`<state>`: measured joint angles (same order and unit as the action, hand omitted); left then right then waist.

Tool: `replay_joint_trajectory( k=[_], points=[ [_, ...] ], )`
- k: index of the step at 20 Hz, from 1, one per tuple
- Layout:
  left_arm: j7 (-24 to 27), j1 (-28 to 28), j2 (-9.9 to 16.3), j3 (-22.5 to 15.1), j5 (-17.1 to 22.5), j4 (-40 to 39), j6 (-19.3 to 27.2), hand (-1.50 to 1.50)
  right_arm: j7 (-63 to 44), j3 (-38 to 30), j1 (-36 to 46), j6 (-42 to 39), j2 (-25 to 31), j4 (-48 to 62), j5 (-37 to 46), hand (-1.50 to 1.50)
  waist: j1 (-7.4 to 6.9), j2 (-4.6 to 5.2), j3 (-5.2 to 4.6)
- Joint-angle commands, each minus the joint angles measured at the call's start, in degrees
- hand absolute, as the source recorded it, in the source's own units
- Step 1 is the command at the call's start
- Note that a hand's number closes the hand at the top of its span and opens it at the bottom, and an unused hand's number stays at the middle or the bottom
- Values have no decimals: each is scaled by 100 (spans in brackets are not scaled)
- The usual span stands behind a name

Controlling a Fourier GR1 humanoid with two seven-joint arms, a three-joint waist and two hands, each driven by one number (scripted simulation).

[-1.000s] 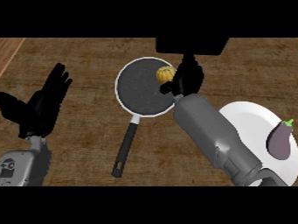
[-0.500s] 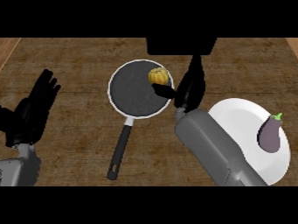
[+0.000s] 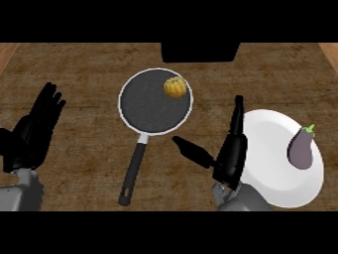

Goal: Pick the squash from the plate and place it in the pan

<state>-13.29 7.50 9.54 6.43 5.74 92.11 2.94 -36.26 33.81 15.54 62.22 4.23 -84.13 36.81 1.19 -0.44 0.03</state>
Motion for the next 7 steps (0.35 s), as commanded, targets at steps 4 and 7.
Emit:
replay_joint_trajectory(
  k=[4,7],
  points=[
    [-95,92,-41,-4,11,-4,-49,0,345,263,-1594,-109,353,-1505,396,-150,-91,36,-3],
    [66,175,-40,-8,13,-224,-168,0,514,412,-2038,16,244,-1607,506,-150,-91,39,-3]
  ],
)
